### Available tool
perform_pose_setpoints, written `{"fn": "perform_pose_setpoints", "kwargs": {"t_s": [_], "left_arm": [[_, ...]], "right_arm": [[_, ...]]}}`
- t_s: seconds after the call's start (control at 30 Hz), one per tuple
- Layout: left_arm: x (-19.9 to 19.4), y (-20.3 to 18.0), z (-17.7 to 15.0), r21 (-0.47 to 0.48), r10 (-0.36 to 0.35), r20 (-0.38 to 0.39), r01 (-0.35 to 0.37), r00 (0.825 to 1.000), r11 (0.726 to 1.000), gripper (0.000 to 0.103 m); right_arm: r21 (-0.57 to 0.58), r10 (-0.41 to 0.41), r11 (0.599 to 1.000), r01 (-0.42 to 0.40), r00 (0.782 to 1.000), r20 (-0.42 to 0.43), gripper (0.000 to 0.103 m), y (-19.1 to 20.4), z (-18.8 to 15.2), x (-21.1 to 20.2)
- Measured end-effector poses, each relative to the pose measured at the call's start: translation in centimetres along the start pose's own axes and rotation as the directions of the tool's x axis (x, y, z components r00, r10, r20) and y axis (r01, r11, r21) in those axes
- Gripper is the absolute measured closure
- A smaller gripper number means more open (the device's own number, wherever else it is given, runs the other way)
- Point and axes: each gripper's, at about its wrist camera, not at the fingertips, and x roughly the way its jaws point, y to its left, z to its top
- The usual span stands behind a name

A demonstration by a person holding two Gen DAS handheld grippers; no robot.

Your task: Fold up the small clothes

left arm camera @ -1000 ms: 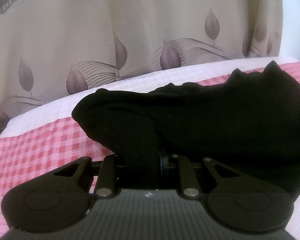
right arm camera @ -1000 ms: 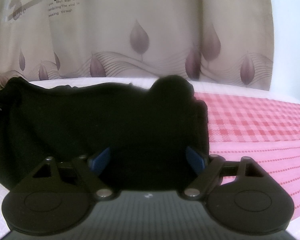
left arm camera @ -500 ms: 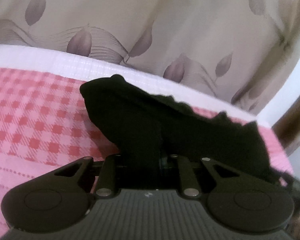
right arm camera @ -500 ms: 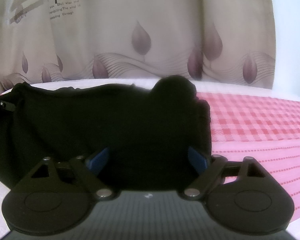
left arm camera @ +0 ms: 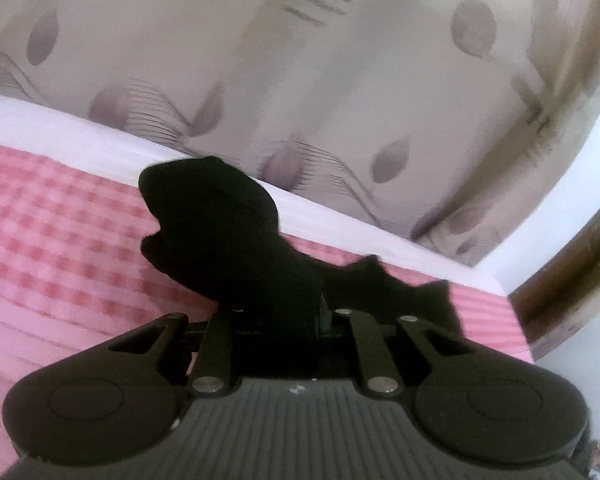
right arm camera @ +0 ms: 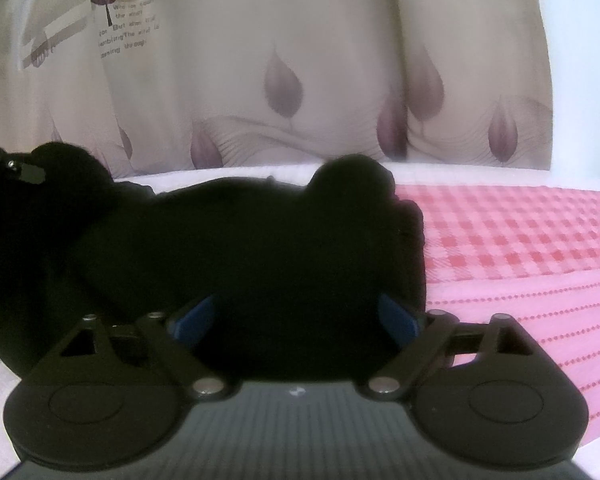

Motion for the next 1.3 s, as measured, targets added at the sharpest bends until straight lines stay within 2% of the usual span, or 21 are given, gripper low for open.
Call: {"fn": "perform_pose_setpoints", "kwargs": {"t_s": [0.23, 0.33, 0.5, 0.67, 0.73, 0.77, 0.8, 0.83, 0.93, 1.0, 1.07, 1.1, 1.13, 1.2, 1.3], "left_arm": [[2.0, -5.3, -1.8, -0.050, -0.044, -0.027, 0.043, 0.999, 0.998, 0.087], [3.6, -6.7, -2.7, -0.077, -0.071, -0.044, 0.067, 0.997, 0.995, 0.087], [6.3, -8.0, -4.3, -0.067, -0.128, -0.082, 0.122, 0.988, 0.990, 0.086], [7.4, -8.1, -4.9, -0.066, -0.266, -0.121, 0.260, 0.956, 0.963, 0.069], [6.7, -7.9, -5.1, -0.098, -0.342, -0.122, 0.331, 0.932, 0.938, 0.045], [6.0, -7.7, -5.1, -0.122, -0.391, -0.103, 0.378, 0.915, 0.918, 0.037], [5.3, -7.5, -5.2, -0.136, -0.422, -0.084, 0.410, 0.903, 0.902, 0.019], [4.4, -7.3, -5.2, -0.138, -0.438, -0.059, 0.427, 0.897, 0.894, 0.011], [0.9, -5.5, -6.0, -0.073, -0.479, 0.056, 0.482, 0.876, 0.873, 0.009], [-0.5, -4.3, -7.0, -0.014, -0.441, 0.092, 0.444, 0.893, 0.896, 0.007], [-1.3, -3.4, -8.9, 0.098, -0.373, 0.131, 0.363, 0.918, 0.927, 0.008], [-1.3, -3.4, -9.8, 0.155, -0.332, 0.144, 0.310, 0.932, 0.938, 0.008], [-1.3, -3.3, -11.1, 0.207, -0.300, 0.152, 0.266, 0.942, 0.941, 0.008], [-1.0, -2.7, -13.5, 0.281, -0.289, 0.152, 0.239, 0.945, 0.929, 0.008], [-0.8, -1.9, -16.6, 0.298, -0.313, 0.202, 0.246, 0.928, 0.922, 0.008]], "right_arm": [[0.031, 0.021, 0.999, -0.022, 1.000, 0.020, 0.011, -0.4, 0.0, -0.3], [0.043, 0.030, 0.999, -0.031, 0.999, 0.025, 0.010, -0.6, 0.0, -0.4], [0.060, 0.040, 0.997, -0.042, 0.999, 0.033, 0.010, -0.9, -0.1, -0.6], [0.068, 0.045, 0.997, -0.047, 0.998, 0.038, 0.010, -1.0, -0.1, -0.6], [0.070, 0.046, 0.996, -0.049, 0.998, 0.038, 0.010, -1.0, -0.2, -0.6], [0.069, 0.045, 0.996, -0.048, 0.998, 0.038, 0.010, -1.0, -0.2, -0.6], [0.068, 0.044, 0.997, -0.047, 0.998, 0.037, 0.010, -1.0, -0.2, -0.6], [0.067, 0.044, 0.997, -0.046, 0.998, 0.037, 0.010, -1.0, -0.2, -0.6], [0.068, 0.045, 0.997, -0.047, 0.998, 0.036, 0.010, -1.0, -0.2, -0.6], [0.076, 0.054, 0.995, -0.057, 0.998, 0.036, 0.010, -1.1, -0.2, -0.5], [0.099, 0.086, 0.991, -0.091, 0.995, 0.053, 0.010, -1.5, -0.2, -0.8], [0.122, 0.126, 0.984, -0.133, 0.990, 0.066, 0.010, -2.0, -0.3, -1.0], [0.171, 0.197, 0.963, -0.208, 0.977, 0.079, 0.010, -2.8, -0.3, -1.3], [0.296, 0.274, 0.911, -0.288, 0.958, 0.090, 0.009, -4.3, -0.1, -1.2], [0.451, 0.356, 0.808, -0.379, 0.924, 0.138, 0.008, -6.0, 0.4, -0.9]]}}
